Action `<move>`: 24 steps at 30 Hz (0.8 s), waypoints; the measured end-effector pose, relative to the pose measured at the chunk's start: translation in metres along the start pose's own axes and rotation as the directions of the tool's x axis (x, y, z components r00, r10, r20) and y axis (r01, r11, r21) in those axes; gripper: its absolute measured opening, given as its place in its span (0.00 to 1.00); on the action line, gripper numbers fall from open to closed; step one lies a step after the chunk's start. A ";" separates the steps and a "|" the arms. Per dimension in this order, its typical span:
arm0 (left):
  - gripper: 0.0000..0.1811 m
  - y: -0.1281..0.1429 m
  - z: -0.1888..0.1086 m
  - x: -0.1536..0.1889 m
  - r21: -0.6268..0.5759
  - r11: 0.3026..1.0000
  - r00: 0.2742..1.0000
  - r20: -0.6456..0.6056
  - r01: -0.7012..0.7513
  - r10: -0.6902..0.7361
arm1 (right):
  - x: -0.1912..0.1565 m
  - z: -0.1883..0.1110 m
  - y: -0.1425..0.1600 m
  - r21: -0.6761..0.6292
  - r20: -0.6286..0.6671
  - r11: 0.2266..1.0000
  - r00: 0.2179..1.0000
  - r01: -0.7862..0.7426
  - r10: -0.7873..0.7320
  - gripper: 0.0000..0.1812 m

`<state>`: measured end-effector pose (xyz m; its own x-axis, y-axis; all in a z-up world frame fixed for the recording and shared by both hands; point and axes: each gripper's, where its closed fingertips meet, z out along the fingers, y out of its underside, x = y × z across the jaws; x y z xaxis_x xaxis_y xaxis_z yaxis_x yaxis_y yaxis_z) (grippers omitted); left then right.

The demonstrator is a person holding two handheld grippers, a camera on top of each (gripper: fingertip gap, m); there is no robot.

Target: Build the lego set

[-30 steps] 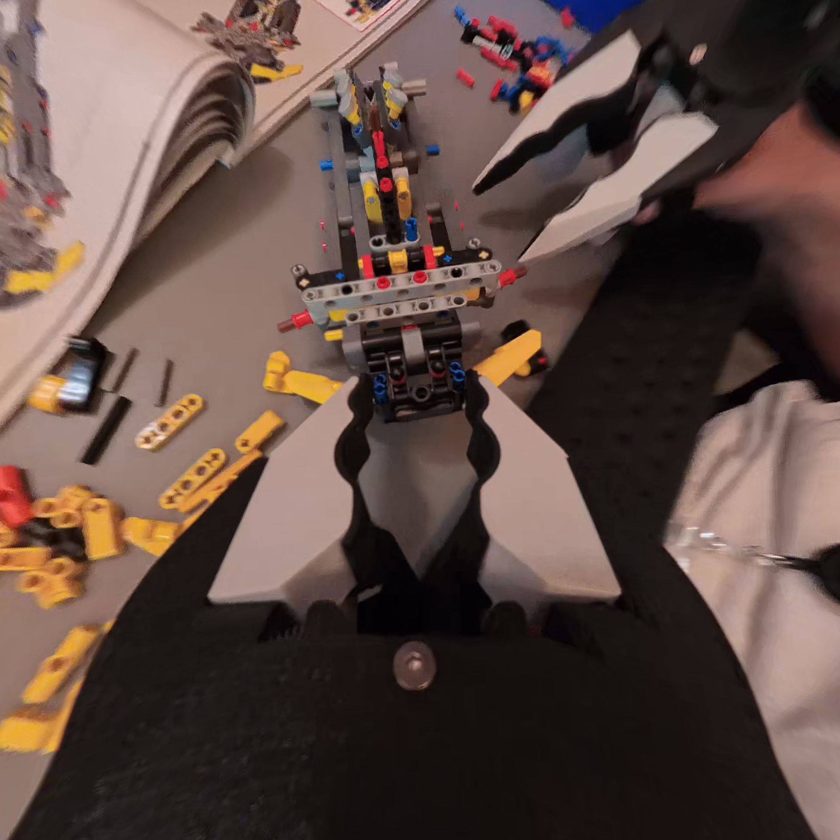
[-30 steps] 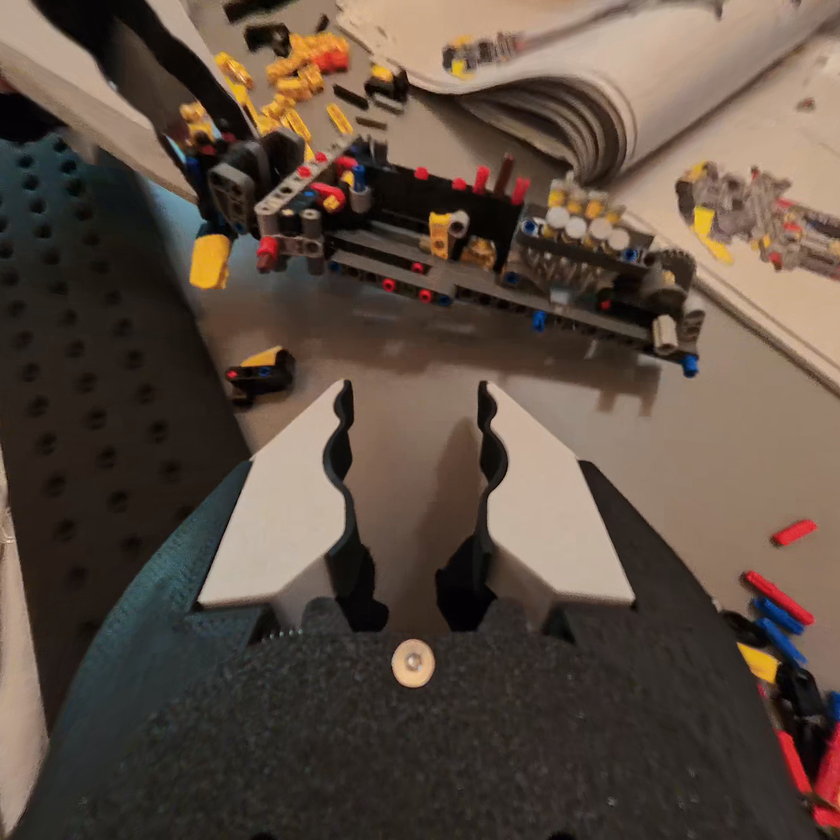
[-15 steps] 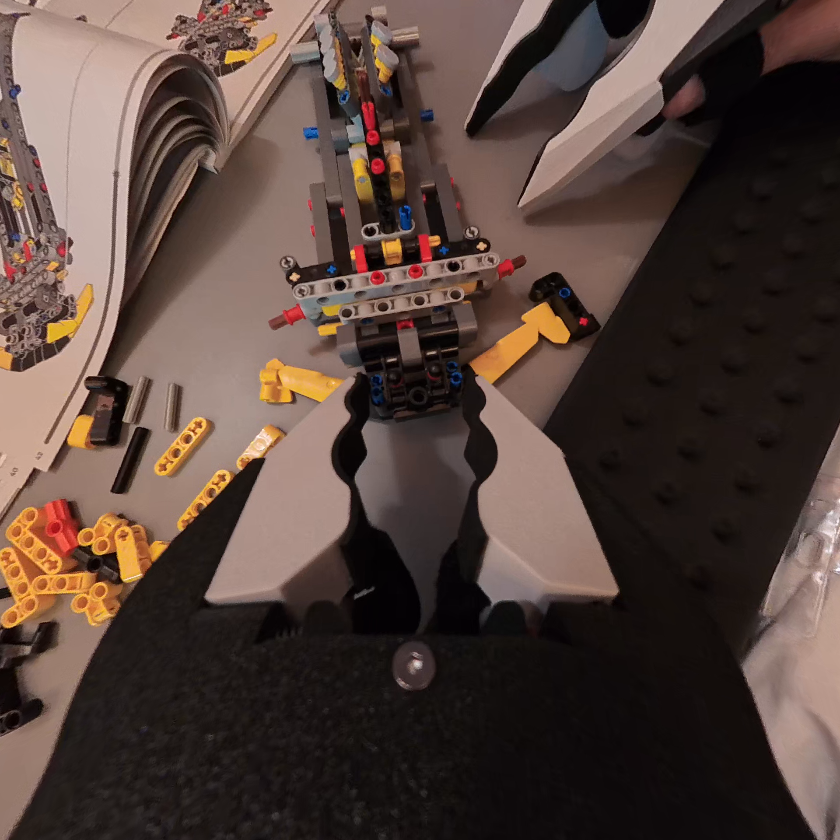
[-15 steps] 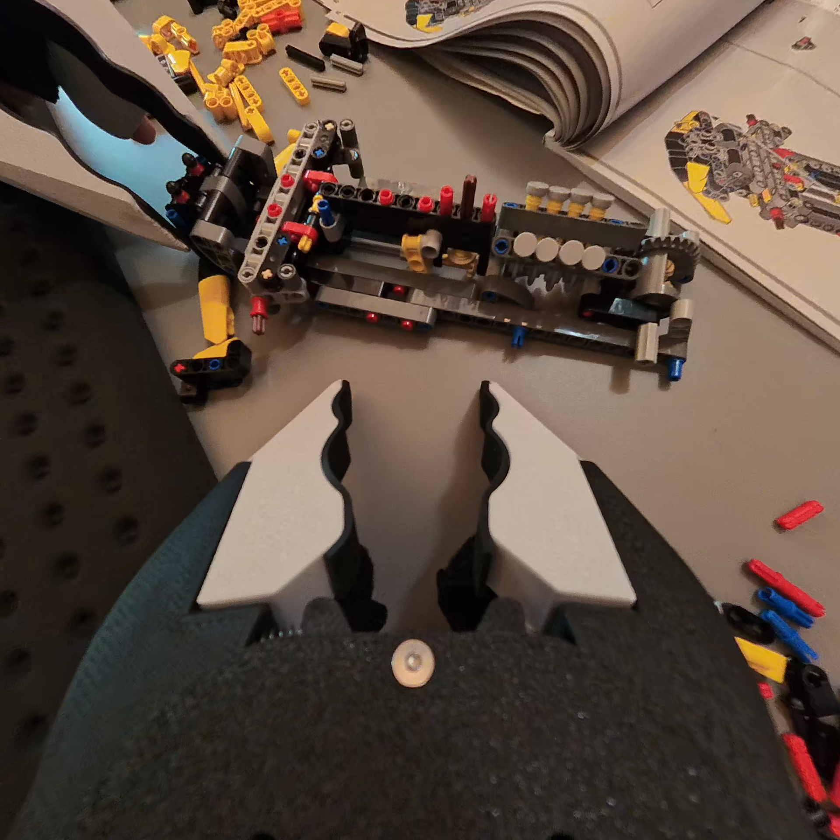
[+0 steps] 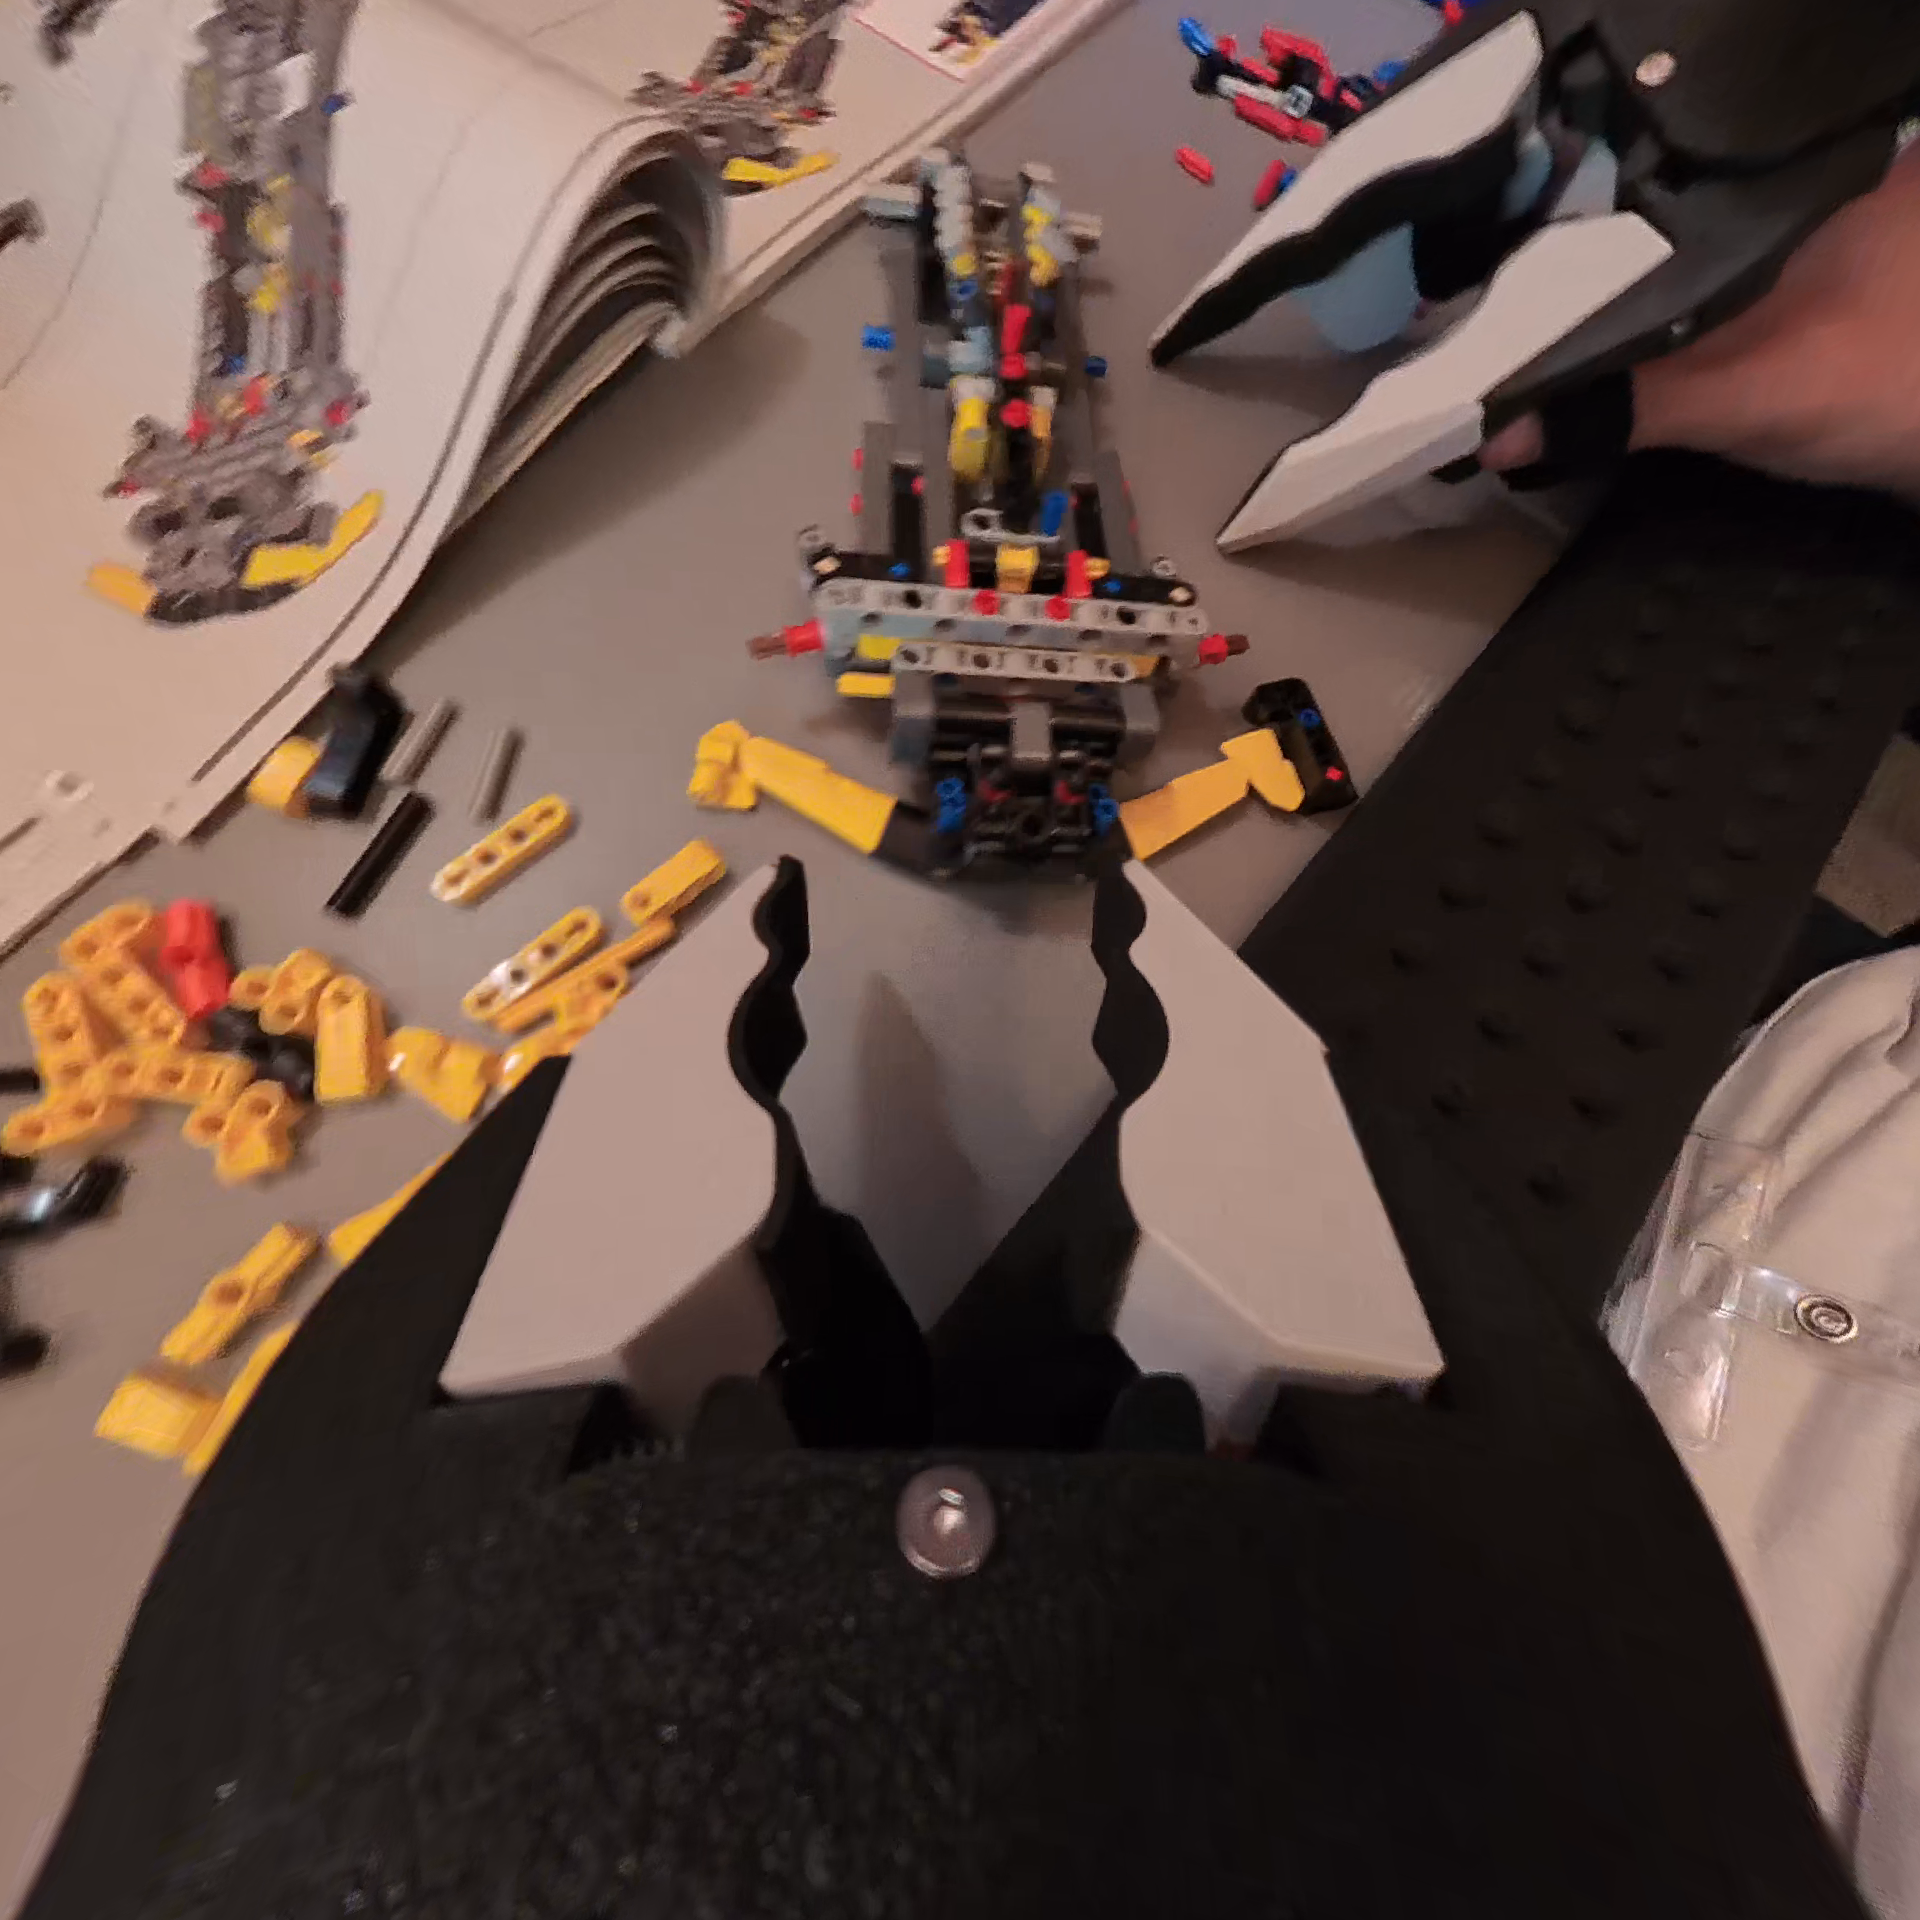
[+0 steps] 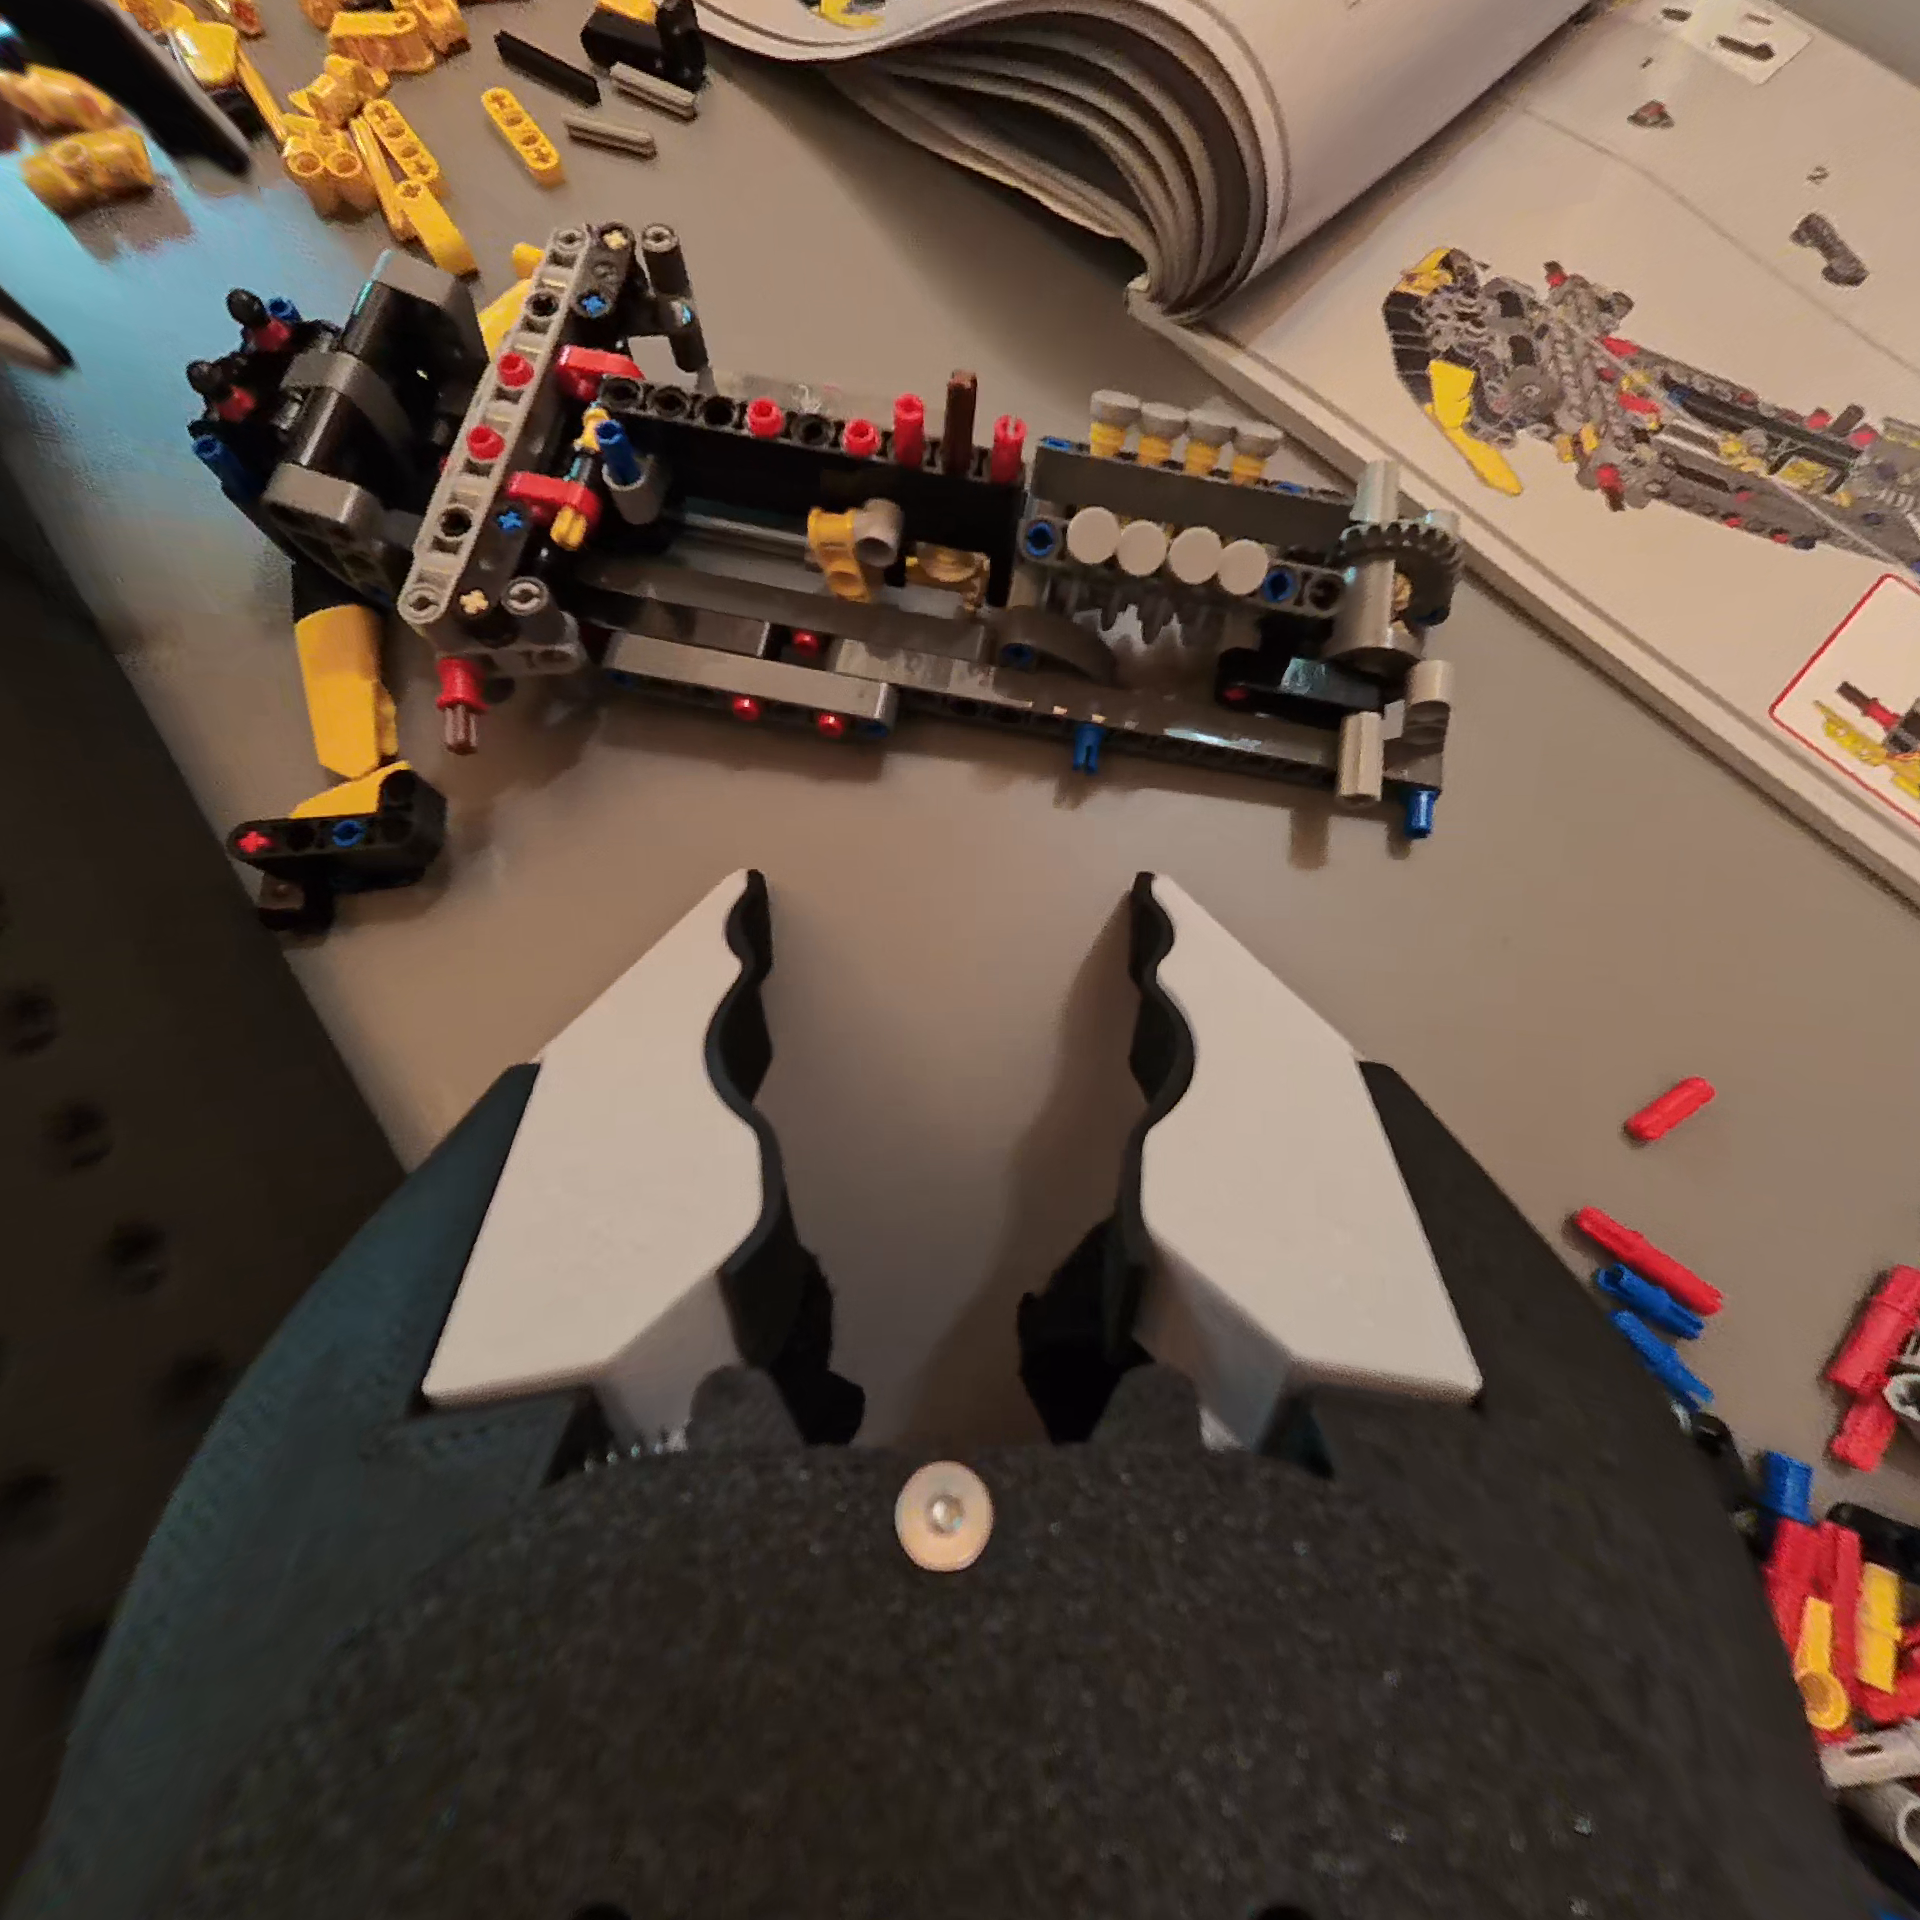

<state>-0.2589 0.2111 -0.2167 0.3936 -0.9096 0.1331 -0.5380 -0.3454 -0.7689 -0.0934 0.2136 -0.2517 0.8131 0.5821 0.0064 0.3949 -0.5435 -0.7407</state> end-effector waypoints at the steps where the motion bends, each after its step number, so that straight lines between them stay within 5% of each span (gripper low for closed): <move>1: 0.30 0.003 -0.005 -0.007 0.008 1.000 0.999 0.018 0.027 -0.027 | 0.000 0.000 0.000 0.000 -0.002 1.000 1.000 0.000 0.000 0.38; 7: 0.31 0.025 -0.023 -0.030 -0.043 0.999 0.997 0.072 0.031 -0.028 | 0.002 0.000 0.001 -0.001 -0.006 1.000 1.000 -0.010 0.010 0.40; 13: 0.28 0.035 -0.004 -0.024 -0.163 0.955 0.968 -0.053 -0.250 0.244 | 0.004 -0.002 0.002 -0.005 -0.003 1.000 1.000 -0.008 0.008 0.44; 16: 0.31 0.038 0.007 -0.017 -0.205 0.935 0.954 -0.141 -0.289 0.264 | 0.010 -0.002 0.004 -0.011 -0.042 0.999 0.998 -0.040 0.040 0.51; 24: 0.34 0.028 0.020 -0.011 -0.119 0.914 0.910 -0.208 -0.387 0.358 | 0.011 -0.002 0.005 -0.013 -0.046 0.999 0.998 -0.045 0.045 0.52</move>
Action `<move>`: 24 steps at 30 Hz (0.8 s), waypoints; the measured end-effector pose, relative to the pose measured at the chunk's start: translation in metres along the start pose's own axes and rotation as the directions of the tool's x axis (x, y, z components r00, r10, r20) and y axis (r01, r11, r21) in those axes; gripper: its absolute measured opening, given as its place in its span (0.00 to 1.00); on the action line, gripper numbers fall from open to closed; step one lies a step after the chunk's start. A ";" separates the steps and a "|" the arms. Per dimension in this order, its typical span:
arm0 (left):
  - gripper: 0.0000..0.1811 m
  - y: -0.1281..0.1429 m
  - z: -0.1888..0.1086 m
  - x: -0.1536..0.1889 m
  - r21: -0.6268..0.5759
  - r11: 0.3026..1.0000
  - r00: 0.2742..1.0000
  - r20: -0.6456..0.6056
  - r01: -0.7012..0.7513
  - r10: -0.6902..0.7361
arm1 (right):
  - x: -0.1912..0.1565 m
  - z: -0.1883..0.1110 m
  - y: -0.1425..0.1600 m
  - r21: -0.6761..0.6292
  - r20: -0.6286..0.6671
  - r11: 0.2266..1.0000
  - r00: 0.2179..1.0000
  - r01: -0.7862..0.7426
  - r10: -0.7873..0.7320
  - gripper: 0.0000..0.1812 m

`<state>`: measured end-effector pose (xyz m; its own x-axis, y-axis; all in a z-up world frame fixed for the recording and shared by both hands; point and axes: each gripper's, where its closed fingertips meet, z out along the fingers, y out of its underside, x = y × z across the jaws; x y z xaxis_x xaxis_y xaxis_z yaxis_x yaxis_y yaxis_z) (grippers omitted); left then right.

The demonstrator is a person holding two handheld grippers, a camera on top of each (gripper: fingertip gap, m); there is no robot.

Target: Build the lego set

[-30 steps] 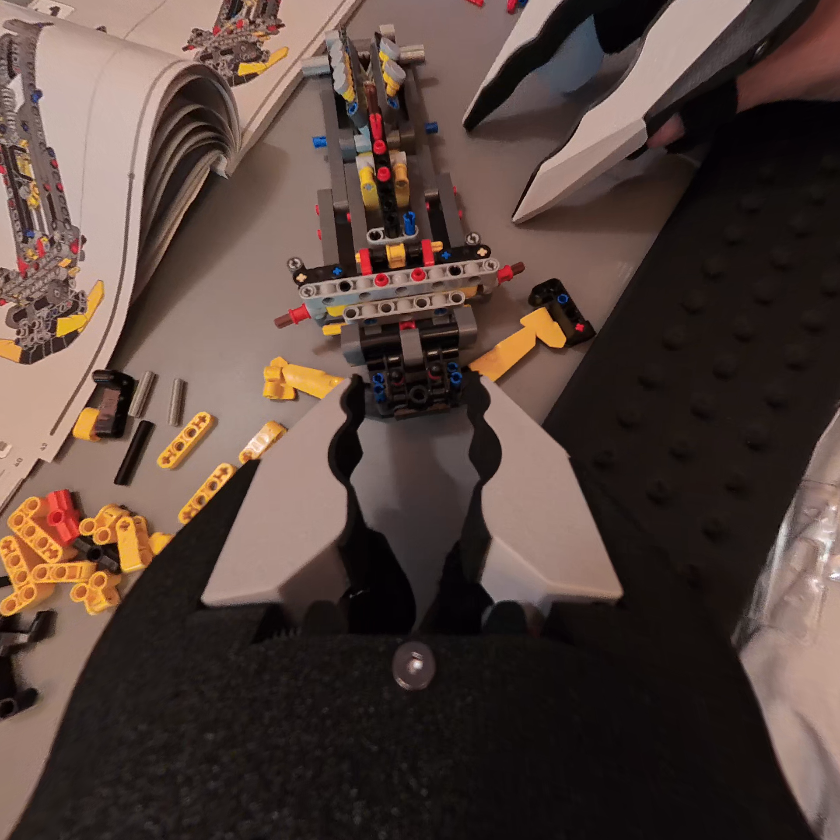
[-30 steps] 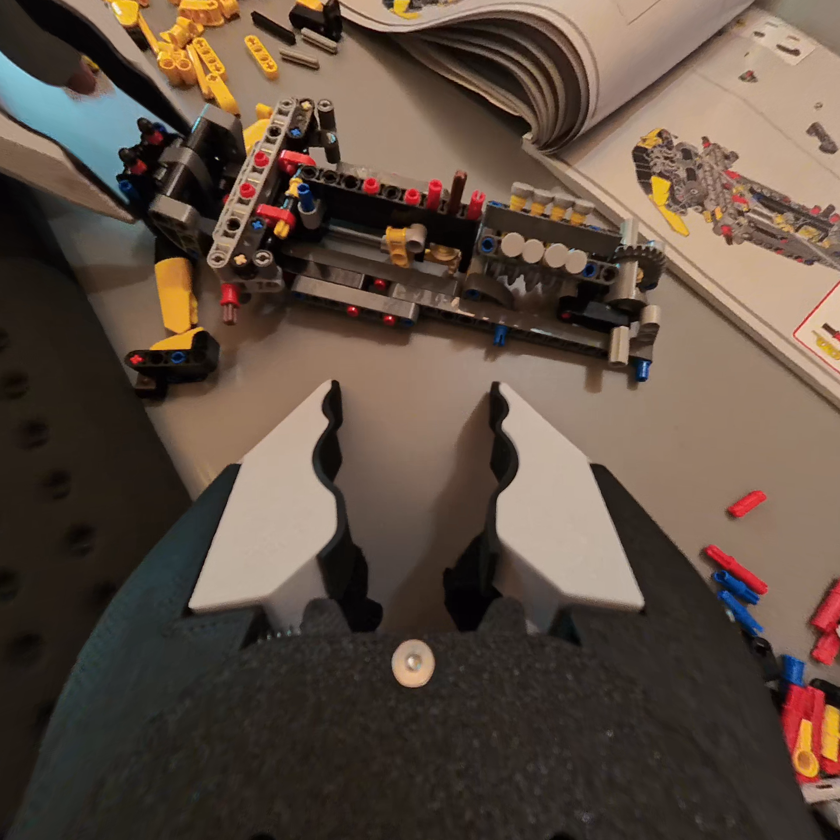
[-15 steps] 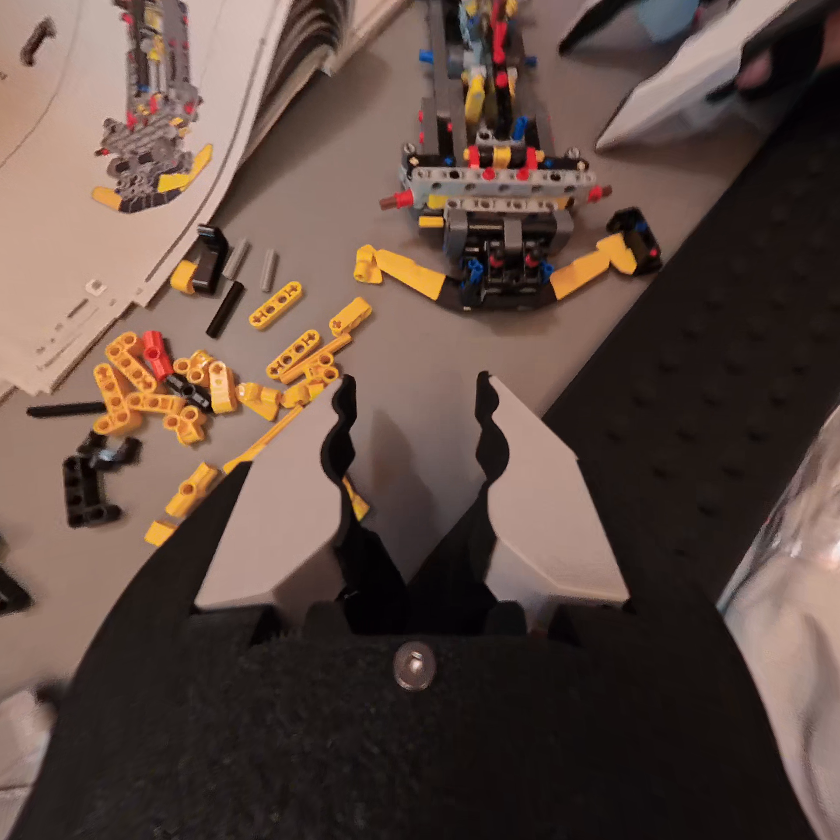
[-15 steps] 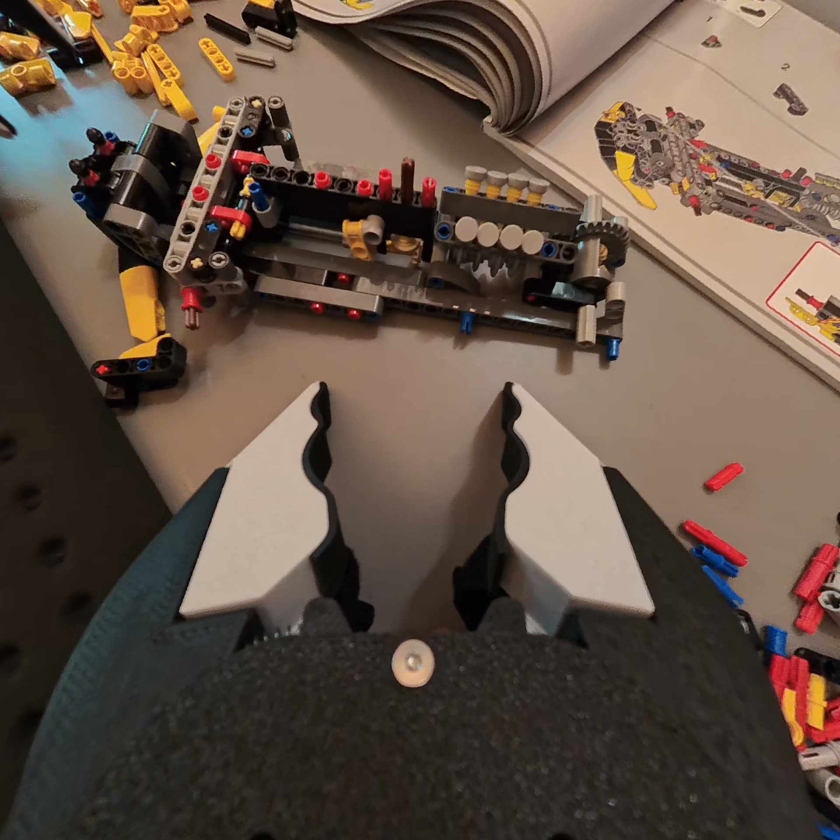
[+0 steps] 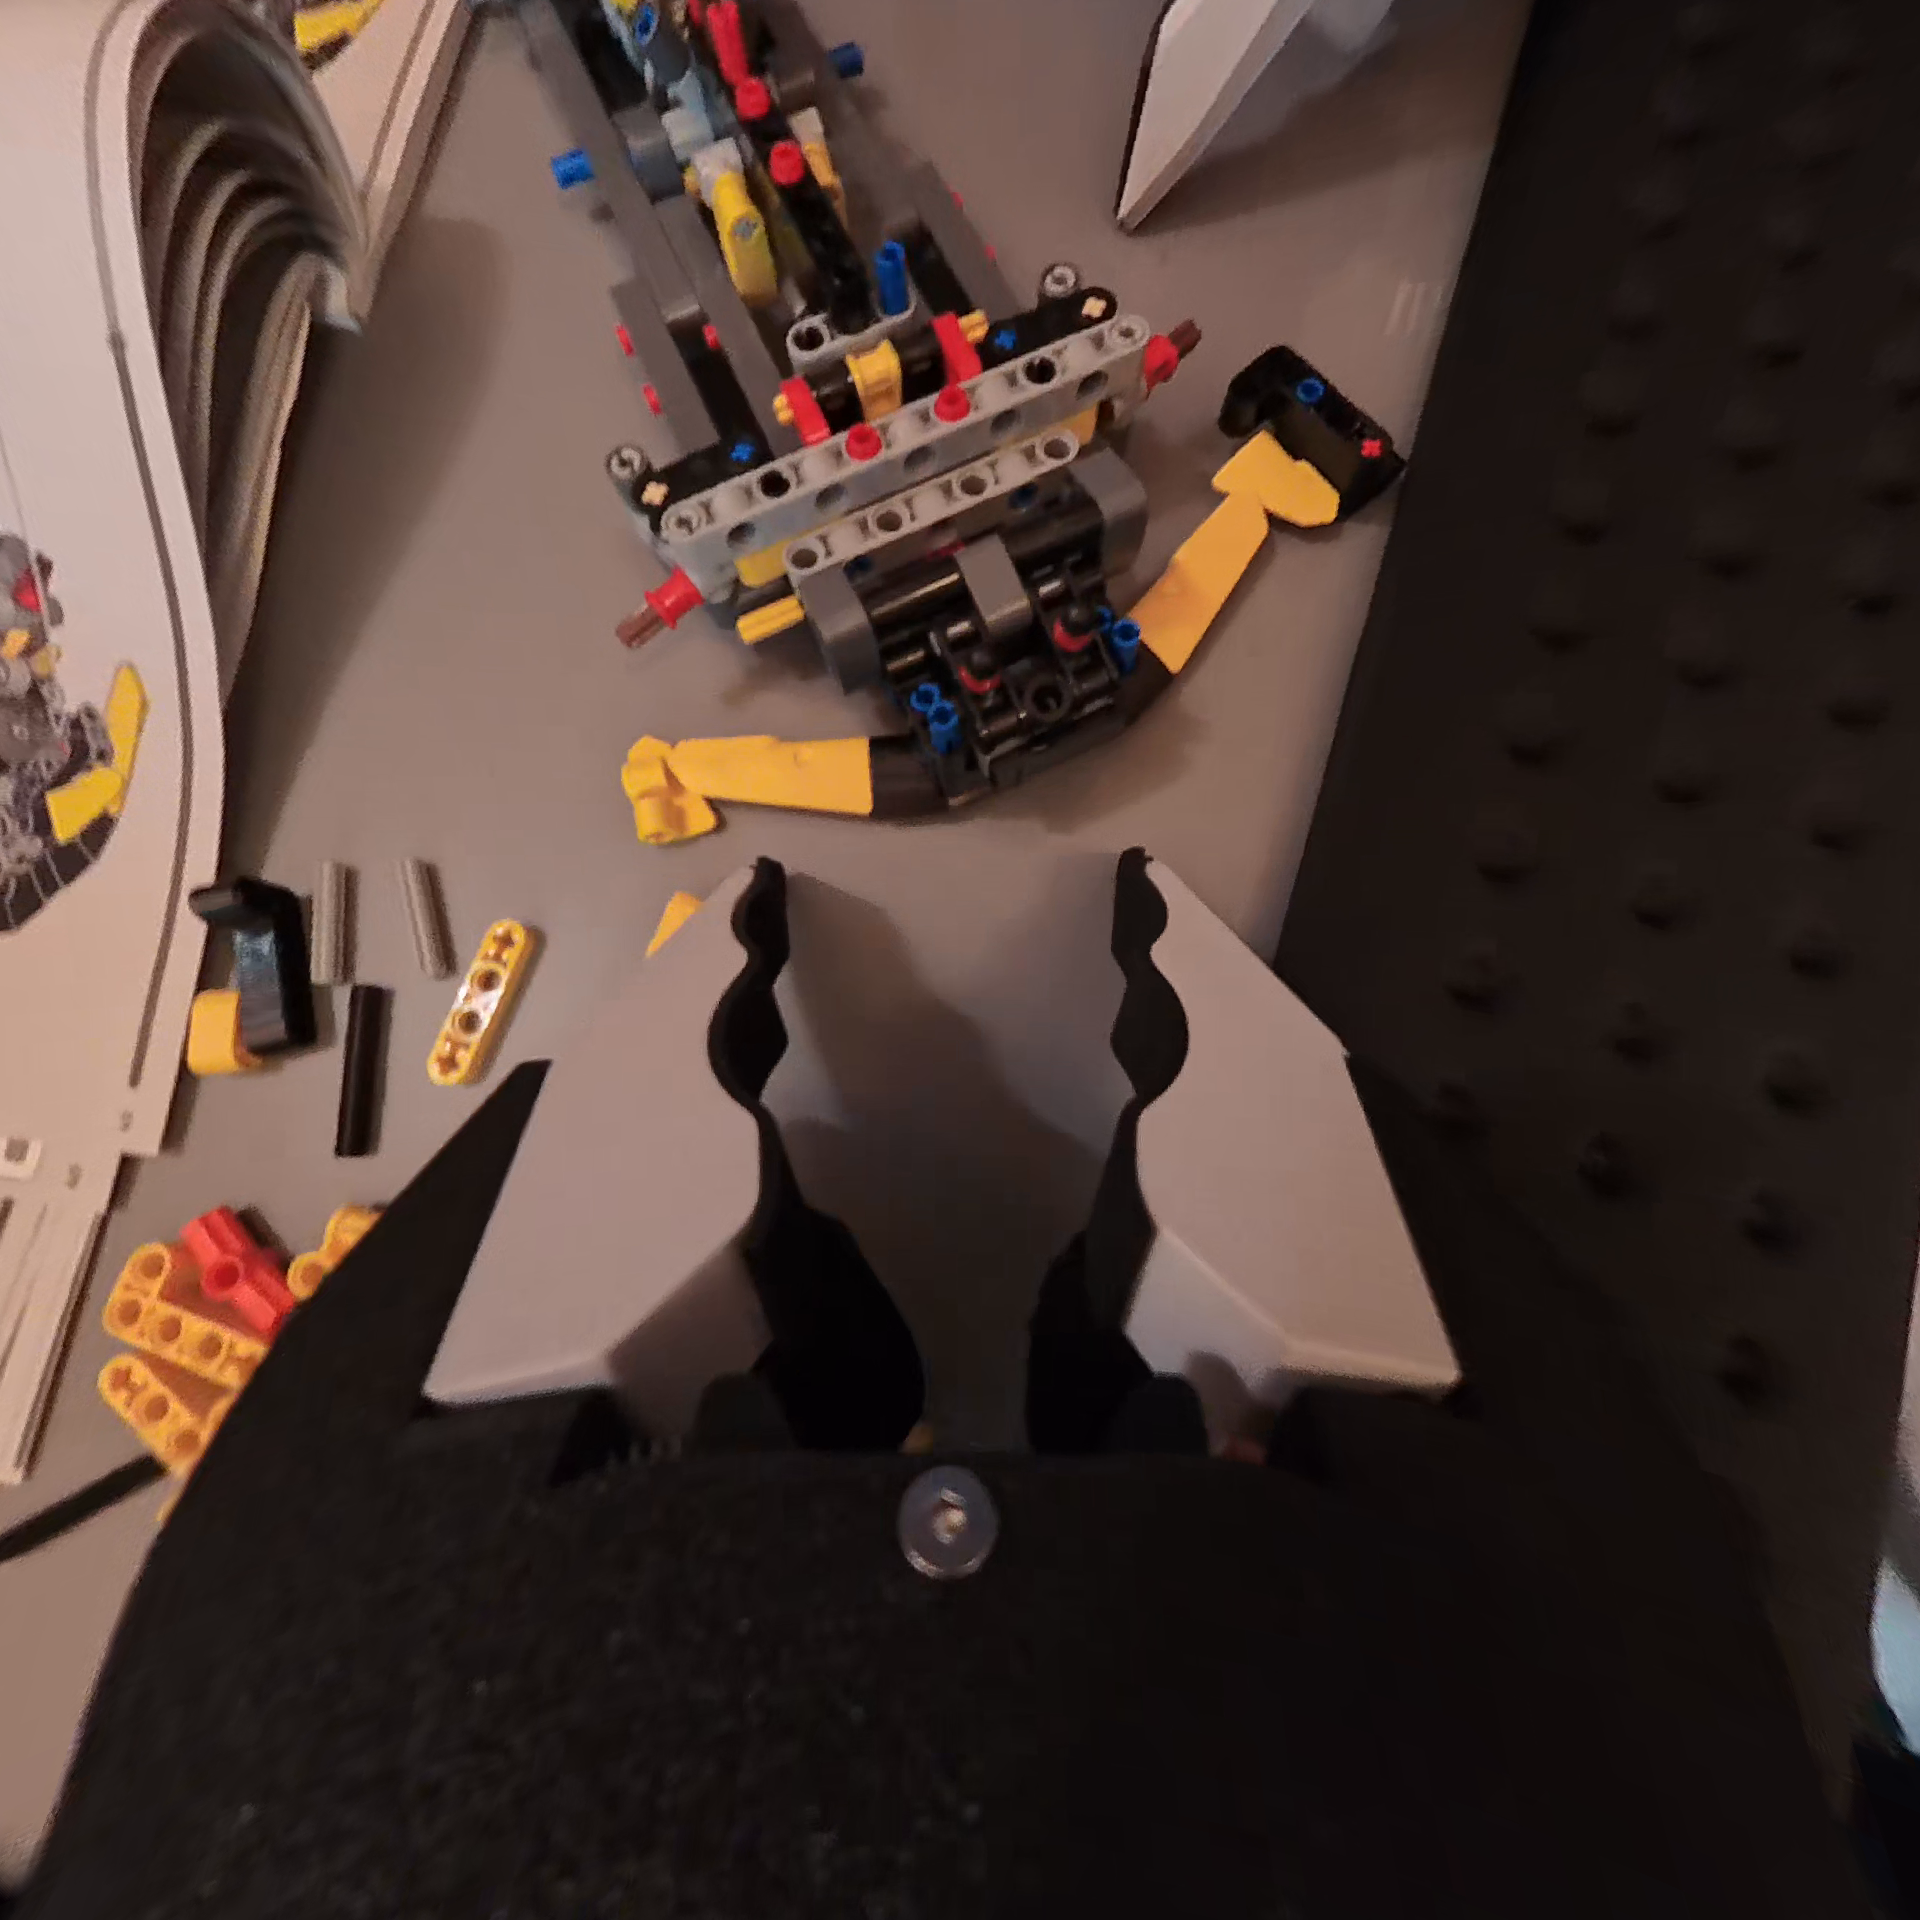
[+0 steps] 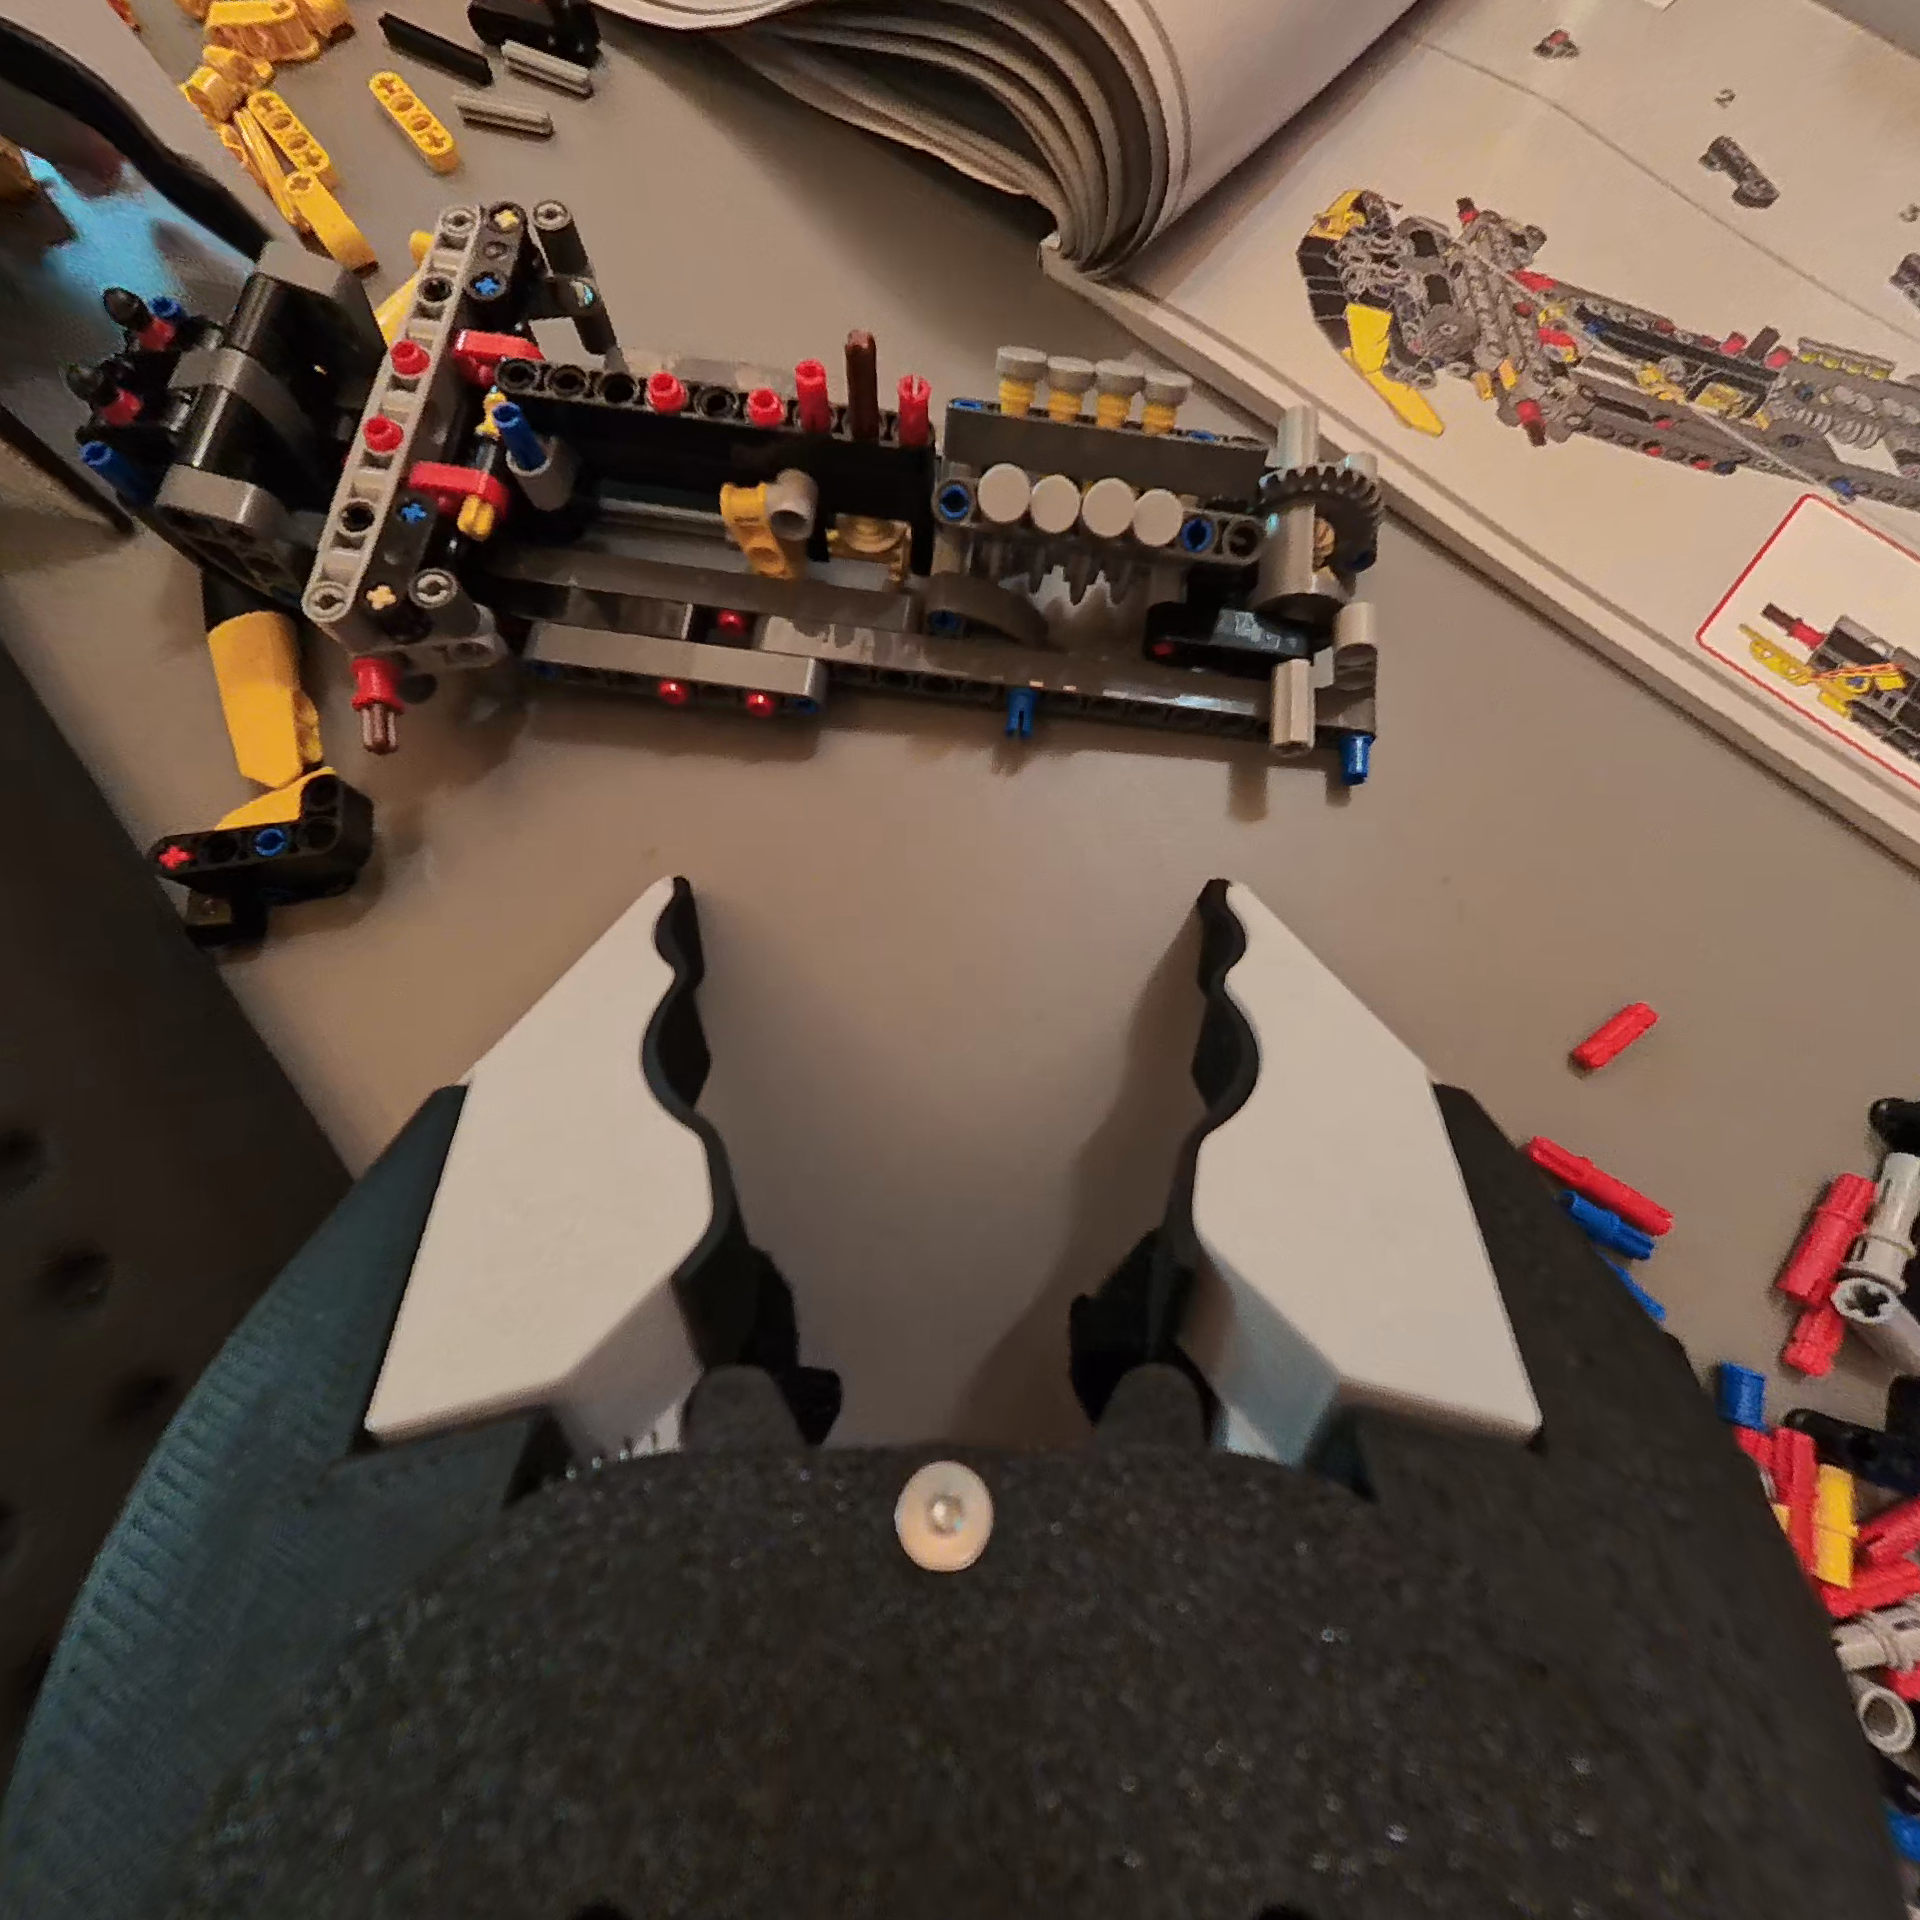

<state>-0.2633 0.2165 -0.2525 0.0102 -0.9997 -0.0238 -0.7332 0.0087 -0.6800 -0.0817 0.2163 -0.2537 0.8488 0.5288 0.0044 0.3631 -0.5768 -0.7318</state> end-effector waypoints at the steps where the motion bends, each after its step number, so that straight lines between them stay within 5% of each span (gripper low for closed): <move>1: 0.35 -0.002 0.002 0.001 0.026 1.000 1.000 -0.006 -0.014 0.015 | 0.000 0.000 0.000 0.000 0.000 1.000 1.000 0.000 0.000 0.52; 15: 0.39 -0.007 0.003 -0.001 0.091 0.995 0.998 0.048 -0.052 0.048 | 0.000 0.000 0.000 0.000 0.000 1.000 1.000 0.000 0.000 0.53; 19: 0.32 -0.009 0.002 -0.004 0.093 0.994 0.995 0.085 -0.054 0.046 | 0.000 0.000 0.000 0.000 0.000 1.000 1.000 0.000 0.000 0.53; 24: 0.34 -0.037 -0.009 0.006 0.175 0.984 1.000 0.008 0.025 -0.027 | 0.000 0.000 0.001 0.000 0.000 1.000 1.000 0.000 0.000 0.53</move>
